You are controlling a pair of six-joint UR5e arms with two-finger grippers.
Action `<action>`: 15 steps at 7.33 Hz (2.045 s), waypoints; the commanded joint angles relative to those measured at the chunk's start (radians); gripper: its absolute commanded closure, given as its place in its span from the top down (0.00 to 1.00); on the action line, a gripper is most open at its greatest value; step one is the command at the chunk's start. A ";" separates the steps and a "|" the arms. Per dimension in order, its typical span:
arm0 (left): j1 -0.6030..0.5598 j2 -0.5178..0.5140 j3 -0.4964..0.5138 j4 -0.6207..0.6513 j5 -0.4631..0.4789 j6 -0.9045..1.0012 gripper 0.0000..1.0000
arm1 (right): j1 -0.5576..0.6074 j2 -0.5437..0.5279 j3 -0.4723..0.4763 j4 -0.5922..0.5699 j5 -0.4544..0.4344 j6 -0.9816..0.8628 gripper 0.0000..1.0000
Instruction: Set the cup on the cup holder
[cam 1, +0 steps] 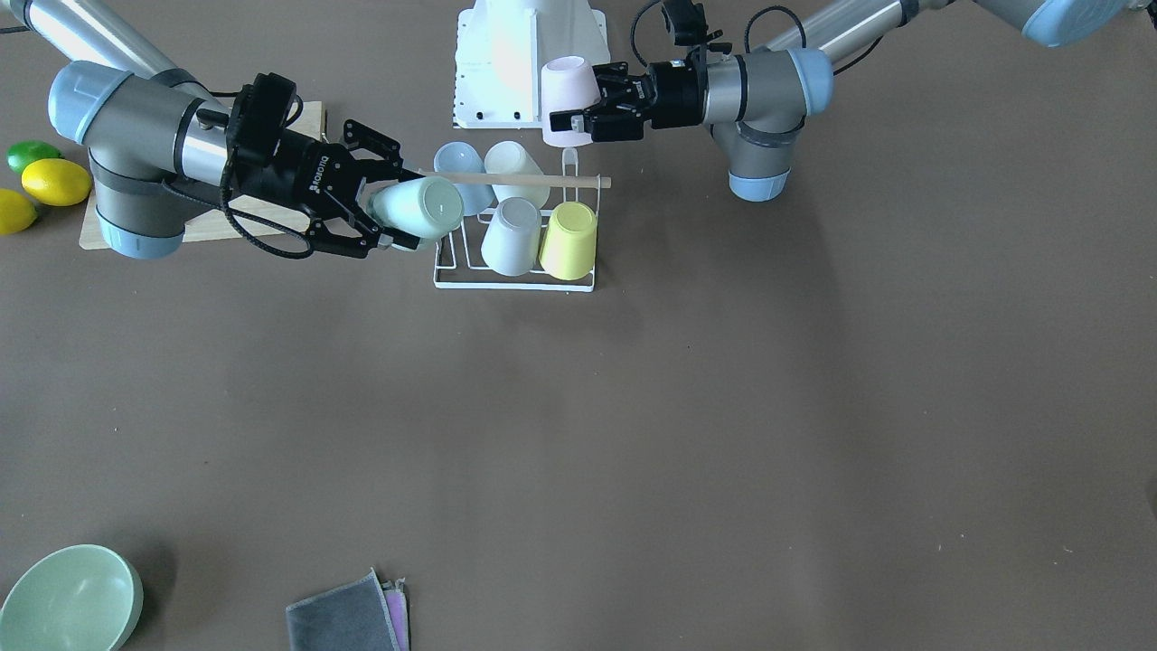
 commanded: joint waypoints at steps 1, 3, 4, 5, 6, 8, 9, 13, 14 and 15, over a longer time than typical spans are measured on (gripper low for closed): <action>0.010 0.002 0.020 0.003 0.000 0.004 0.58 | -0.046 -0.011 -0.001 0.040 -0.073 -0.009 0.53; 0.039 0.002 0.029 0.006 -0.005 -0.053 0.58 | -0.083 -0.002 -0.042 0.093 -0.131 -0.022 0.52; 0.044 0.001 0.028 0.005 -0.005 -0.101 0.58 | -0.087 0.004 -0.074 0.128 -0.139 -0.024 0.50; 0.044 -0.001 0.031 0.005 -0.005 -0.098 0.58 | -0.098 0.004 -0.074 0.129 -0.153 -0.029 0.49; 0.044 -0.005 0.031 0.005 -0.003 -0.098 0.58 | -0.104 0.014 -0.074 0.129 -0.171 -0.036 0.49; 0.044 -0.010 0.046 0.011 0.000 -0.098 0.58 | -0.109 0.030 -0.073 0.124 -0.178 -0.036 0.49; 0.044 -0.010 0.050 0.014 0.002 -0.098 0.58 | -0.113 0.028 -0.073 0.126 -0.178 -0.036 0.49; 0.045 -0.013 0.060 0.016 0.003 -0.098 0.58 | -0.140 0.021 -0.085 0.129 -0.178 -0.039 0.49; 0.045 -0.013 0.060 0.014 0.020 -0.098 0.58 | -0.140 0.018 -0.085 0.129 -0.178 -0.045 0.49; 0.045 -0.013 0.063 0.016 0.034 -0.098 0.58 | -0.144 0.017 -0.085 0.129 -0.178 -0.049 0.49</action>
